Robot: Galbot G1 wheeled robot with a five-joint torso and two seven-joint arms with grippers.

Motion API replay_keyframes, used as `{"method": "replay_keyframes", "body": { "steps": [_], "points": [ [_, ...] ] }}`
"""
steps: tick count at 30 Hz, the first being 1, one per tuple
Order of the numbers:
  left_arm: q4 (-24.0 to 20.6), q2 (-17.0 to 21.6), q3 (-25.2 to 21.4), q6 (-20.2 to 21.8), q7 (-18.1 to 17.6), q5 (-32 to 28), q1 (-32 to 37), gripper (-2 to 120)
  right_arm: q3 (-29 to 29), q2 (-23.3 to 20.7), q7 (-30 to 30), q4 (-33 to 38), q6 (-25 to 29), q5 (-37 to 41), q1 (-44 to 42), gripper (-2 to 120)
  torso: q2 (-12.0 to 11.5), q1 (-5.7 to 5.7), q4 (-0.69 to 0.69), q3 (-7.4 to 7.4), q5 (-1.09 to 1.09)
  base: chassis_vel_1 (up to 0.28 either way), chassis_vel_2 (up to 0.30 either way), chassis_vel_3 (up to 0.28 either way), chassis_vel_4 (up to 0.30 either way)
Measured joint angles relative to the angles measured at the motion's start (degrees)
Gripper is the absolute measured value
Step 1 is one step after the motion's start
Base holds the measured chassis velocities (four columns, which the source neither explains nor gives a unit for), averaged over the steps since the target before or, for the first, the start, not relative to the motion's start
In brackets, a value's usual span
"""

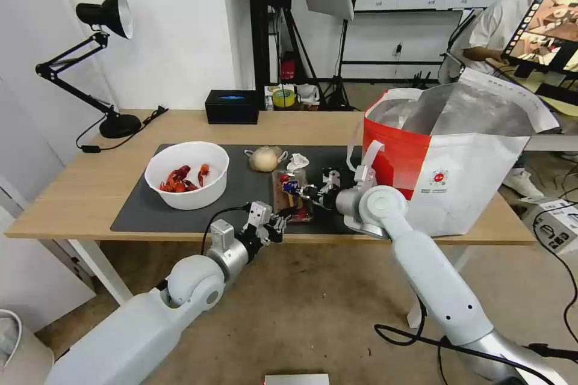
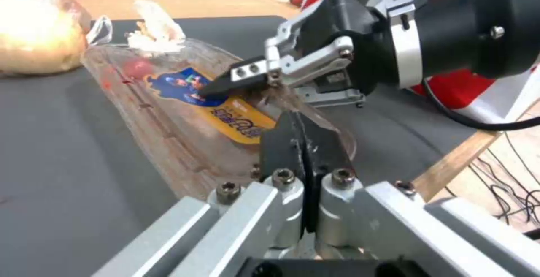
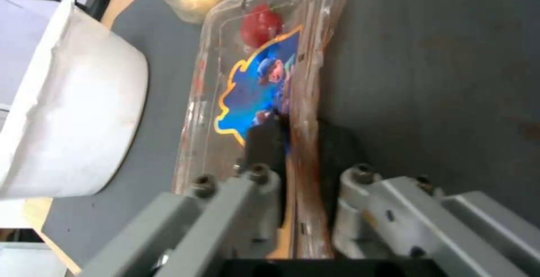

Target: Pick up the trash from the table and place it into the takeout bag.

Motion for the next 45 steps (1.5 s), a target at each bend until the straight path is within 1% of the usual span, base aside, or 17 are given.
{"method": "replay_keyframes", "body": {
  "steps": [1, 4, 9, 11, 14, 15, 18, 22, 25, 27, 28, 29, 34, 35, 39, 41, 45],
  "points": [
    [-0.31, 0.02, -0.59, -0.03, 0.00, 0.03, 0.55, 0, 0.18, 0.00, -0.32, 0.10, 0.08, 0.01, -0.04, 2, 0.00, 0.00, 0.00, 0.00, 0.00, 0.000, 0.000, 0.000, 0.000],
    [-1.05, 0.28, -1.81, -0.11, 0.01, 0.05, 1.49, 0, 0.50, 0.03, -0.97, 0.20, 0.20, 0.00, -0.11, 0, 0.00, 0.00, 0.00, 0.00, -0.01, 0.000, 0.000, 0.000, 0.000],
    [-4.95, 2.19, -8.44, -0.27, 0.13, 0.03, 6.76, 2, 1.05, 0.30, -3.07, 1.04, 1.46, -0.11, -0.26, 0, 0.00, 0.00, 0.00, 0.01, -0.02, 0.000, 0.000, 0.000, 0.000],
    [-6.04, 2.66, -10.50, -0.35, 0.14, 0.03, 8.61, 7, 1.18, 0.39, -3.66, 1.37, 1.85, -0.17, -0.47, 0, 0.00, 0.00, 0.00, 0.01, -0.01, 0.000, 0.000, 0.000, 0.000],
    [-8.79, 3.72, -14.46, -1.35, 0.17, 0.09, 13.46, 21, 1.98, 0.35, -5.19, 3.30, 2.79, -0.29, -1.49, 0, 0.00, 0.00, 0.01, 0.01, 0.00, 0.000, 0.000, 0.000, 0.000],
    [-8.79, 3.72, -14.46, -1.35, 0.17, 0.09, 13.46, 21, 1.98, 0.35, -5.19, 3.30, 2.79, -0.29, -1.49, 0, 0.00, 0.00, 0.01, 0.01, 0.00, 0.000, 0.000, 0.000, 0.000],
    [-10.87, 3.34, -17.96, -2.70, 0.17, 1.24, 18.97, 38, 2.84, -0.40, -6.42, 7.08, 3.77, -0.34, -1.98, 0, 0.00, 0.00, 0.01, 0.01, 0.00, 0.000, 0.000, 0.000, 0.000],
    [-11.52, 2.44, -19.58, -3.05, 0.17, 2.08, 21.56, 46, 3.49, -1.09, -7.56, 9.74, 4.48, -0.35, -2.13, 0, 0.00, 0.00, 0.01, 0.00, -0.01, 0.000, 0.000, 0.000, 0.000],
    [-12.00, 1.49, -20.96, -3.74, 0.19, 2.85, 24.05, 59, 4.62, -2.35, -8.70, 13.08, 5.53, -0.44, -2.14, 0, 0.00, 0.00, 0.01, 0.00, -0.01, 0.000, 0.000, 0.000, 0.000],
    [-12.06, 1.37, -21.19, -3.93, 0.19, 2.96, 24.43, 60, 4.87, -2.69, -8.90, 13.76, 5.80, -0.48, -2.11, 0, 0.00, 0.00, 0.01, 0.00, -0.01, 0.000, 0.000, 0.000, 0.000],
    [-12.13, 1.08, -22.05, -4.35, 0.20, 3.48, 25.64, 72, 5.84, -3.82, -9.53, 16.36, 7.47, -0.49, -1.78, 0, 0.00, 0.00, 0.00, 0.00, 0.00, 0.000, 0.000, 0.000, 0.000],
    [-12.16, 0.95, -22.48, -4.52, 0.20, 3.71, 26.14, 77, 6.42, -4.47, -9.55, 17.74, 8.98, -0.33, -1.47, 0, 0.00, 0.00, -0.01, 0.00, 0.00, 0.000, 0.000, 0.000, 0.000],
    [-12.35, 0.73, -23.33, -4.75, 0.16, 4.14, 27.41, 89, 7.75, -5.78, -9.11, 20.61, 13.34, 0.41, -0.72, 0, 0.00, 0.00, 0.00, 0.00, 0.00, 0.000, 0.000, 0.000, 0.000],
    [-12.56, 0.64, -23.68, -4.84, 0.14, 4.53, 28.16, 97, 8.50, -6.59, -8.44, 21.90, 15.64, 0.59, -0.27, 0, 0.00, 0.00, 0.00, 0.00, 0.00, 0.000, 0.000, 0.000, 0.000],
    [-12.74, 0.04, -24.33, -4.95, 0.11, 5.42, 29.51, 100, 10.13, -8.62, -6.05, 24.12, 21.22, -0.55, 0.94, 0, 0.00, 0.00, 0.00, 0.00, 0.00, 0.000, 0.000, 0.000, 0.000],
    [-12.95, -0.22, -24.66, -5.09, 0.09, 5.70, 30.42, 100, 11.89, -11.07, -3.89, 24.85, 24.51, -4.66, 1.40, 0, 0.00, 0.00, 0.00, 0.00, 0.01, 0.000, 0.000, 0.000, 0.000],
    [-13.04, -0.19, -24.82, -6.31, 0.08, 5.76, 30.98, 100, 13.61, -13.95, -1.86, 24.06, 26.01, -11.50, 1.07, 0, 0.00, 0.00, 0.00, 0.00, 0.01, 0.000, 0.000, 0.000, 0.000]
  ]
}}
